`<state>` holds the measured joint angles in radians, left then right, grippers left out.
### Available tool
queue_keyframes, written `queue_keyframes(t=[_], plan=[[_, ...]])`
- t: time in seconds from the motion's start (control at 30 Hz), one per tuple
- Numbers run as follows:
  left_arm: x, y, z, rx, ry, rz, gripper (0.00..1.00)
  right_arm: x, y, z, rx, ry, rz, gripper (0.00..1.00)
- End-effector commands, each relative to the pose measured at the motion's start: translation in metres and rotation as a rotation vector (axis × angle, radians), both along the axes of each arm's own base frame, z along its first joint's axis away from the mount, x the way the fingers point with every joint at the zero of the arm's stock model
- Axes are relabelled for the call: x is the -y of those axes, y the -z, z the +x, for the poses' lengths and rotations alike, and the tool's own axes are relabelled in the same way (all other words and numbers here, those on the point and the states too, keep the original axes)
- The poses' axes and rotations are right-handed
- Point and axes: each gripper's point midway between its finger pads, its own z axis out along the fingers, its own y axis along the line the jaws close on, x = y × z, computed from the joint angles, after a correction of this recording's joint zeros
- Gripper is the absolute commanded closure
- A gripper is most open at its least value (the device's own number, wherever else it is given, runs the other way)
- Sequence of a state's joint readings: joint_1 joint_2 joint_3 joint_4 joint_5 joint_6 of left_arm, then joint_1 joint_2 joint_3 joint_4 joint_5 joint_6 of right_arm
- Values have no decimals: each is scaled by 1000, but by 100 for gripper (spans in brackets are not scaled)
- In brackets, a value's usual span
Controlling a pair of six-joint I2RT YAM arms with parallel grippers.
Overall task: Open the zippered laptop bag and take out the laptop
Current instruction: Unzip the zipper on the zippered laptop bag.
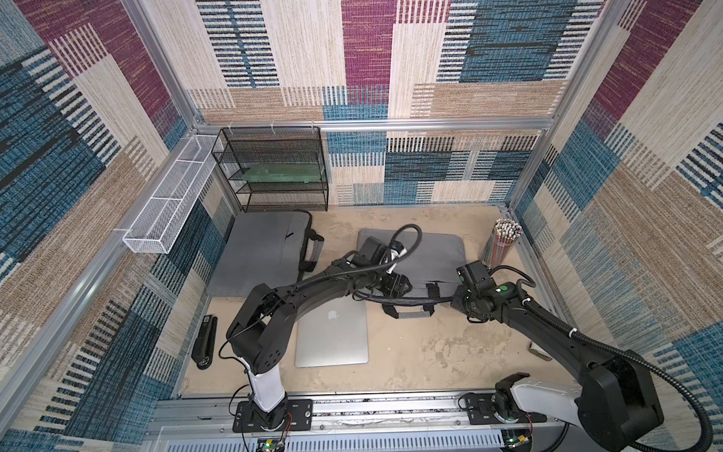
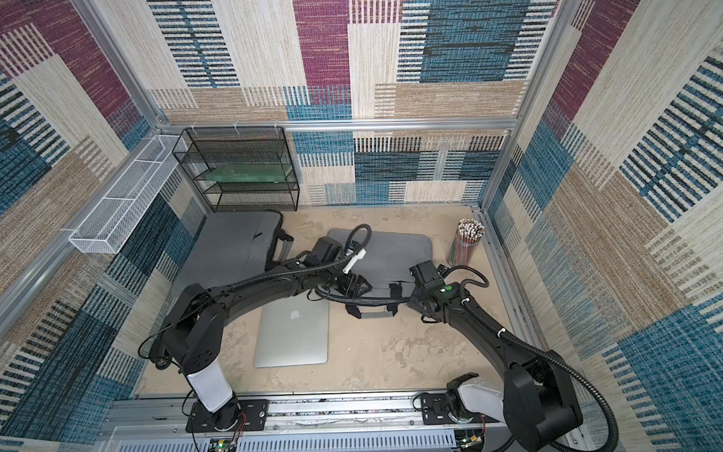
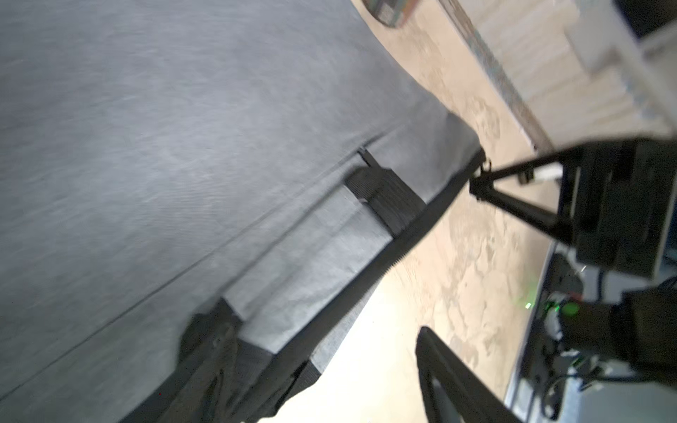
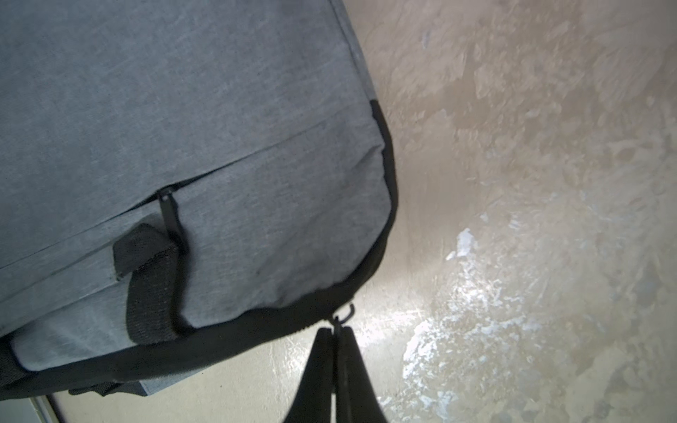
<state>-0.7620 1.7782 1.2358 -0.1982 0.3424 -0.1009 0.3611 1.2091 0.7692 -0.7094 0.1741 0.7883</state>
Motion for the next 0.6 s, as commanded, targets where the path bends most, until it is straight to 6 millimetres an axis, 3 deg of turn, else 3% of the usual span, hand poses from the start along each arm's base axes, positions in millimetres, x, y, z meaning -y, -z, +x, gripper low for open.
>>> queue_keyframes(t=[0.0, 0.43, 0.57], plan=[[7, -3, 3, 263, 125, 73, 20, -5, -9, 6, 27, -5, 27, 100], [53, 15, 6, 316, 193, 68, 20, -13, -24, 10, 67, -26, 83, 100], [63, 21, 15, 314, 174, 73, 26, -14, -28, 10, 80, -26, 91, 100]])
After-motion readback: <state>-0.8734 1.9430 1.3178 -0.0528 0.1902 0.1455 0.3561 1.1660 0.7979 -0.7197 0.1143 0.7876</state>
